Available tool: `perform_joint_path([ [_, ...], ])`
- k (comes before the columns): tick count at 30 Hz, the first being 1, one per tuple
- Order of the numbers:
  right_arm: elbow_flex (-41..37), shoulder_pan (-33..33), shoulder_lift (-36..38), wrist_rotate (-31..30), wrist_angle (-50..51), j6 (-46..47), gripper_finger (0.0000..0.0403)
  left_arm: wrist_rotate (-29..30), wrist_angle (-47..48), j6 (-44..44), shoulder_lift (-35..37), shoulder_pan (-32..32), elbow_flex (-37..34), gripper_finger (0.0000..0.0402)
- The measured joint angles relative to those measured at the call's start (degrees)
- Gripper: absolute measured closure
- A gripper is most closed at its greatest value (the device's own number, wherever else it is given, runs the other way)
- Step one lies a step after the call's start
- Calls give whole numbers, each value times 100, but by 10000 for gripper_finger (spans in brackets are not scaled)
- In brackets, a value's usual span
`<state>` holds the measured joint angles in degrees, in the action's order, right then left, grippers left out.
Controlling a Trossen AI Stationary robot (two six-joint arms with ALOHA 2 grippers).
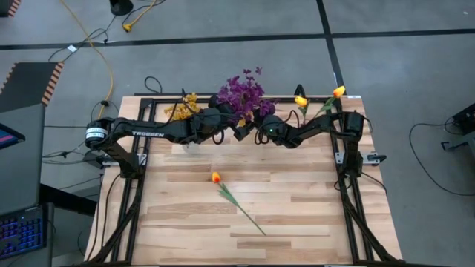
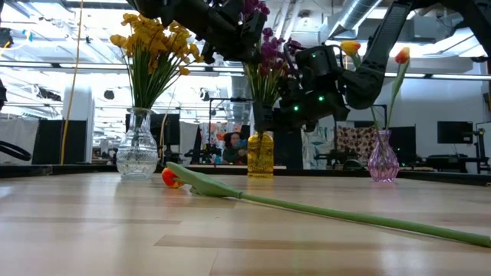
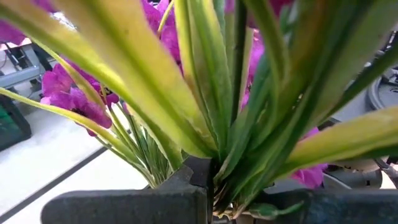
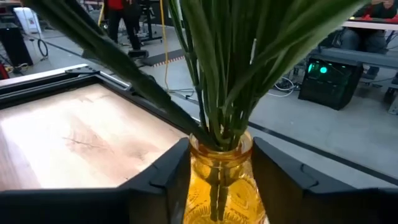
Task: Sort flowers into vase by color
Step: Put the purple flowers into the yellow vase
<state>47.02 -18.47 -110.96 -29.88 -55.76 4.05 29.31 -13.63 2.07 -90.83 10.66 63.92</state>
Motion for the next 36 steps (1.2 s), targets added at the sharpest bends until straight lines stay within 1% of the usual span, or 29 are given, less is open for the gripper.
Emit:
perform_joint_path([
  [4, 0, 1, 0, 10, 4, 0, 251, 6, 12, 2, 0, 0, 0, 384],
  [7, 0, 3, 0, 10, 4, 0, 267, 6, 13, 4, 0, 0, 0, 384],
  [14, 0, 3, 2, 10, 2, -2, 278, 7, 13, 9, -2, 0, 0, 384],
  [21, 0, 5, 2, 10, 2, 0, 274, 7, 11, 11, -2, 0, 0, 384],
  [24, 0, 8, 2, 29, 2, 3, 264, 5, 11, 11, -2, 0, 0, 384],
  [26, 0, 7, 5, 86, 2, 3, 250, 4, 7, 11, -2, 0, 0, 384],
  [33, 7, 5, 11, 140, 112, 381, 169, -4, 2, 13, -2, 0, 0, 384],
  [36, 7, 5, 11, 156, 124, 407, 146, -4, 0, 13, -2, -2, 0, 384],
])
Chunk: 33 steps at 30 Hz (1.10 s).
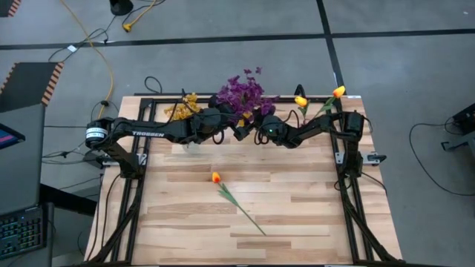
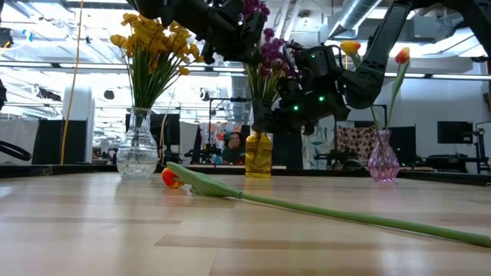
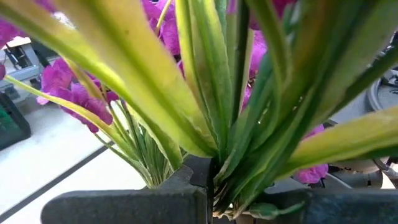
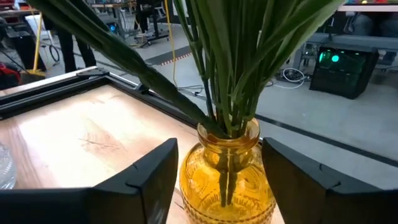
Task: Sort flowers into vase by color
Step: Put the purple flowers into the yellow vase
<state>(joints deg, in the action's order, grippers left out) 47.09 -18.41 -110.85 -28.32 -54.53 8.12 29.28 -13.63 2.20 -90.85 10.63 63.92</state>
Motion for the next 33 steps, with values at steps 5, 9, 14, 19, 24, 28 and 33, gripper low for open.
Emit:
perform_joint_path([
  [5, 90, 0, 0, 0, 45, -15, 138, 0, 0, 0, 0, 0, 0, 384],
  [9, 365, -25, 0, 0, 281, -308, 137, 1, -2, 0, 0, 0, 0, 384],
  [14, 747, -128, 0, 0, 1159, -331, 137, 2, 0, 0, 0, 0, 0, 384],
  [19, 850, -203, 0, 2, 1417, -308, 137, 3, 0, 0, 0, 0, 0, 384],
  [24, 850, -205, 0, 0, 1429, -308, 146, 2, 0, 0, 0, 0, 0, 384],
  [28, 850, -192, 0, 0, 1437, -308, 178, 4, 0, 0, 0, 0, 0, 384],
  [33, 850, -133, 0, -12, 1437, -320, 229, 3, 0, 0, 0, 0, 0, 384],
])
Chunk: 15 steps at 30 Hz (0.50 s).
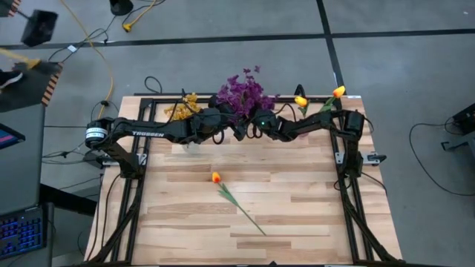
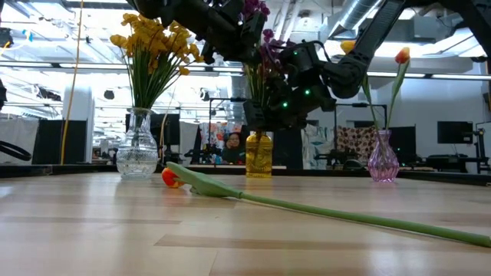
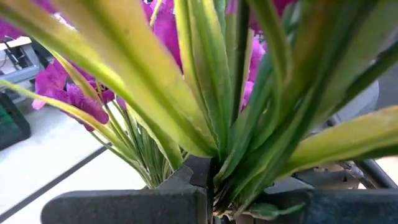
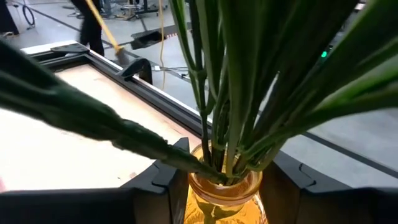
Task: Sort flowers into vase by color
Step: Put the purple flowers into the yellow vase
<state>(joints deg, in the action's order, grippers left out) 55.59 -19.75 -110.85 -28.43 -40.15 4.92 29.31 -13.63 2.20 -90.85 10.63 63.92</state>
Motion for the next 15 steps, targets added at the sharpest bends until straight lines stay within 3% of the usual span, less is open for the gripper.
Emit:
perform_joint_path([
  [7, 0, 249, 0, -43, 96, 16, 227, -32, -32, 2, 2, -11, 6, 384],
  [12, 2, 408, 4, -78, 189, 274, 200, -27, -39, 52, 9, -41, 7, 384],
  [15, 2, 515, 4, -138, 223, 320, 208, -24, -37, 50, 9, -79, 10, 384],
])
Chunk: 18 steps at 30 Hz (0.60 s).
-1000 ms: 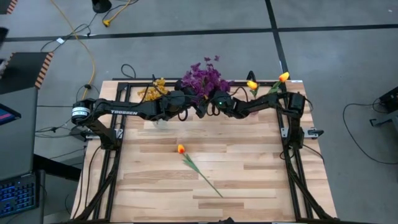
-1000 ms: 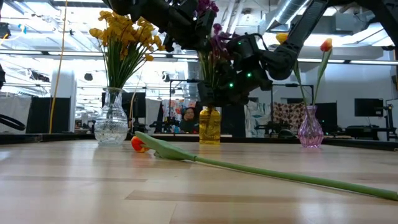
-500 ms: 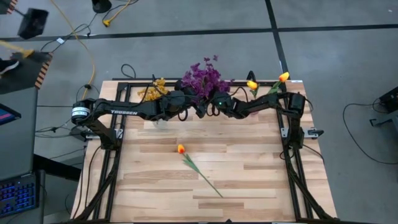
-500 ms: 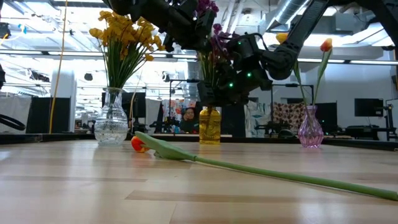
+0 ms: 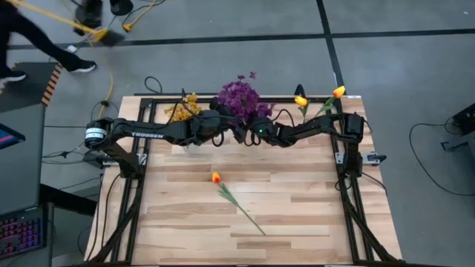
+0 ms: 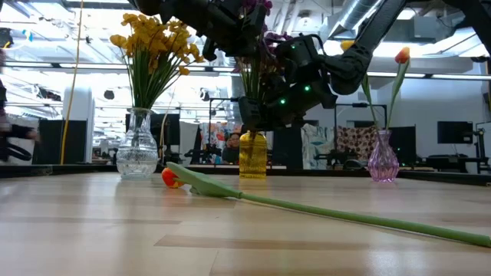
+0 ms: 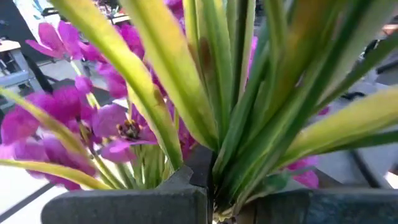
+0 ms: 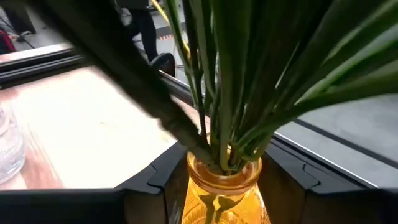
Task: Sort flowers into vase by color
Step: Put the purple flowers into the yellow vase
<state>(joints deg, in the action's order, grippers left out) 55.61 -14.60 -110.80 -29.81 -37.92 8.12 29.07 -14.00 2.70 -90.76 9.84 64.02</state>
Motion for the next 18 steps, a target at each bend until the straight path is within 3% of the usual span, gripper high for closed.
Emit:
perform_joint_path([
  [6, 0, 283, 2, -217, 112, 0, 228, 35, 111, 10, 0, -34, -2, 384],
  [13, -5, 649, -2, -585, 237, 99, 202, 26, 524, 290, -17, -32, -13, 384],
  [18, -4, 771, -2, -637, 309, 120, 226, -184, 648, 411, -17, -94, -14, 384],
])
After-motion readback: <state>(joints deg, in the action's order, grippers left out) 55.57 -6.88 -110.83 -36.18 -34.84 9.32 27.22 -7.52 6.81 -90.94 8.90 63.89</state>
